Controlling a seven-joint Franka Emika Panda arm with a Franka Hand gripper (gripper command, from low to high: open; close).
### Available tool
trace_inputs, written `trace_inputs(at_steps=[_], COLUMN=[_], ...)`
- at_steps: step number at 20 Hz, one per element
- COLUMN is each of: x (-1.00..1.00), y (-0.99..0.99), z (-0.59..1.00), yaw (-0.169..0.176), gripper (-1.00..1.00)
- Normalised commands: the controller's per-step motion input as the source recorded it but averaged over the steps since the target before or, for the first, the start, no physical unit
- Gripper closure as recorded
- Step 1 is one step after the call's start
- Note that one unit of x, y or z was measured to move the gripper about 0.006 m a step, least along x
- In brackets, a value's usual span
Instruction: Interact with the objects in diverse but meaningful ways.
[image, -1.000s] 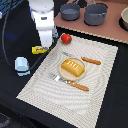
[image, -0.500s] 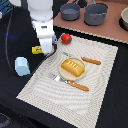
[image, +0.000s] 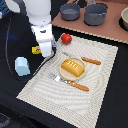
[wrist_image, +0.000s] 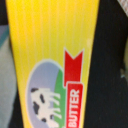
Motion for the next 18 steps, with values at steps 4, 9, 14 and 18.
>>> trace_inputs(at_steps=[4, 9, 14, 18], x=[-0.01, 0.3, 0.94, 0.84], y=[0.02, 0.34, 0.21, -0.37], z=[-0.01, 0.91, 0.97, 0.56], yaw=[0.056, 0.072, 0.03, -0.055], gripper=[1.0, 1.0, 1.0, 1.0])
